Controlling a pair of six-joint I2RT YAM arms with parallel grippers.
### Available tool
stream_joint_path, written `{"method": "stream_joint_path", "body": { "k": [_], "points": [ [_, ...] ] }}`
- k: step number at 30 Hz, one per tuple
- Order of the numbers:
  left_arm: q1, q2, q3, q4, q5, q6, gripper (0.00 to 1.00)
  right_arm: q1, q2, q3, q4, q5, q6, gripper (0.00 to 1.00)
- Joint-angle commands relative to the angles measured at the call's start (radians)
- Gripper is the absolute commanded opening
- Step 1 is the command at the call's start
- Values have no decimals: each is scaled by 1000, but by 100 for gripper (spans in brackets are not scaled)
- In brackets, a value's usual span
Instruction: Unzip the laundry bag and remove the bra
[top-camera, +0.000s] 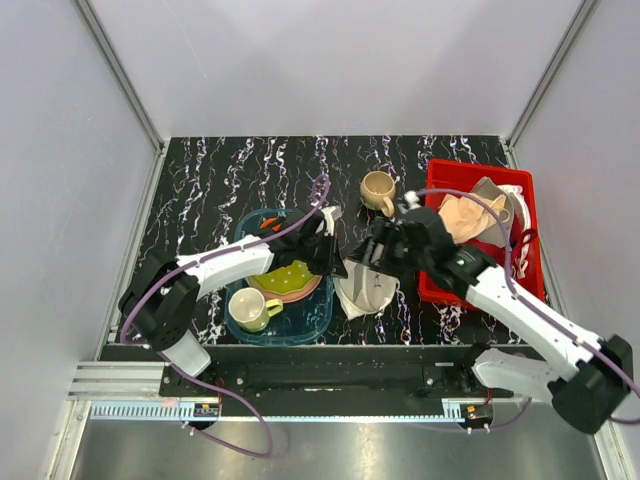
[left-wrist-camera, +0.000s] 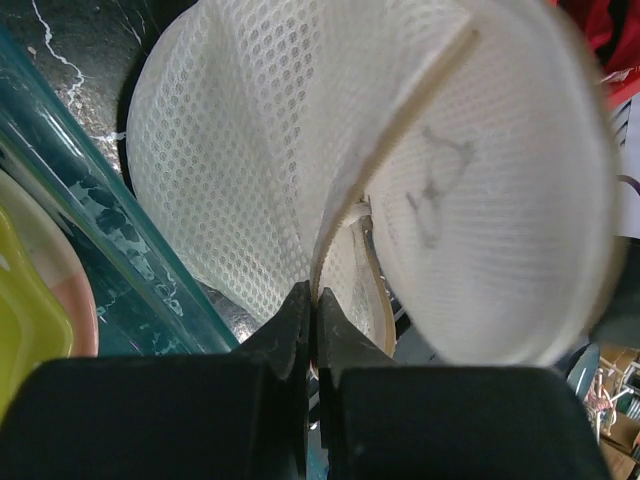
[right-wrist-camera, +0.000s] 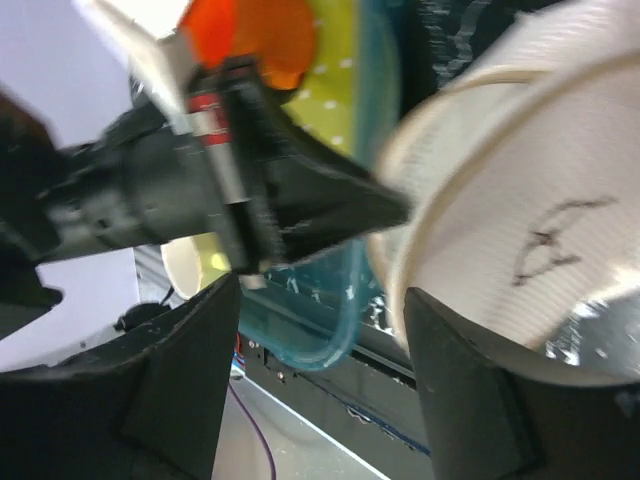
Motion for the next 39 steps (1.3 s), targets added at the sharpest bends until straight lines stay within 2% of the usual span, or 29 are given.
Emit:
{"method": "stream_joint_path", "body": {
  "k": [1,6,8,12,13,15,16,19,26,30,35,37,39],
  "points": [
    [4,2,56,25,4,2,0,121,94,137,108,66,-64,76],
    [5,-24,73,-23,-25,22,0,121,-55,78,56,320,-77,91],
    [5,-43,82,-53,-60,34,1,123,-122,80,7,436,-91,93],
    [10,-121,114,-139,-155,60,27,121,-178,118,-203,621,-121,95],
    [11,-130,136,-155,-189,74,44,123,-194,127,-230,650,-121,96],
    [16,-148,163,-205,-223,83,64,123,-214,127,-282,714,-124,98],
    [17,-164,176,-216,-250,94,78,123,-231,123,-293,725,-124,98],
    [17,-202,229,-250,-246,114,91,121,-245,120,-322,762,-124,100],
    [17,-372,314,-290,-247,157,93,121,-172,195,-454,865,-147,100],
    [20,-482,306,-328,-313,188,93,121,-110,229,-463,833,-164,100],
    [28,-634,201,-391,-488,243,95,121,-38,266,-457,771,-173,100],
    [43,-711,148,-402,-543,244,99,123,-27,259,-454,771,-177,100],
    [69,-744,96,-428,-537,255,99,121,-24,253,-448,768,-178,100]
  ]
}}
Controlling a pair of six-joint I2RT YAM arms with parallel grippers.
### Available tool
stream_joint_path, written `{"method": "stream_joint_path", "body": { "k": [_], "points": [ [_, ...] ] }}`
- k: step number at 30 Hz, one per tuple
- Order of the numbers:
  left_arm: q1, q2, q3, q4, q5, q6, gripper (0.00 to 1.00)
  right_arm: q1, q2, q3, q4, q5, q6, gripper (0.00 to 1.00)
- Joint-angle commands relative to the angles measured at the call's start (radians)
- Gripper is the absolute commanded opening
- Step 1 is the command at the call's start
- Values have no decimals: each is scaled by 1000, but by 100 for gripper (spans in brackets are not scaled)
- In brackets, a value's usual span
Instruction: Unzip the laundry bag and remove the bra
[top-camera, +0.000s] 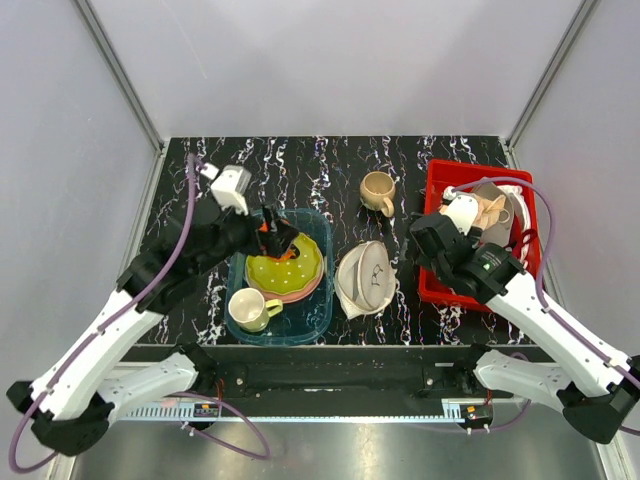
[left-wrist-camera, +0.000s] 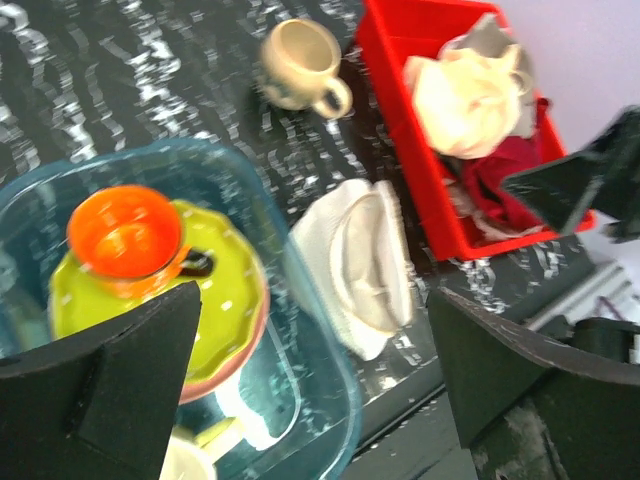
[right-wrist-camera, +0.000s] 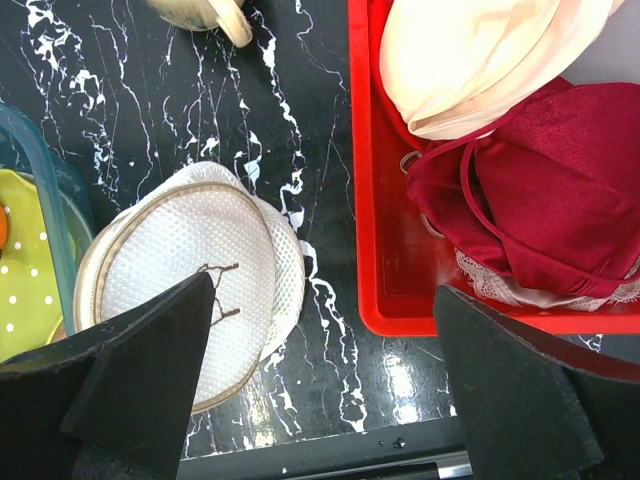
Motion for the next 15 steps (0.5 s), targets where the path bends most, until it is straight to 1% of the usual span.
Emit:
{"method": "stream_joint_path", "body": {
  "k": [1,6,12,15],
  "points": [
    [45,-84,-89,-81,-115,44,99,-1,6,25,6,-4,-12,100],
    [66,-125,-174,-108,-117,21,99,0,3,16,22,-8,-4,100],
    [66,-104,-166,-107,-141,1,99,0,4,14,47,-47,5,100],
    [68,-84,-160,-102,-131,6,99,0,21,16,44,-57,12,100]
  ]
}}
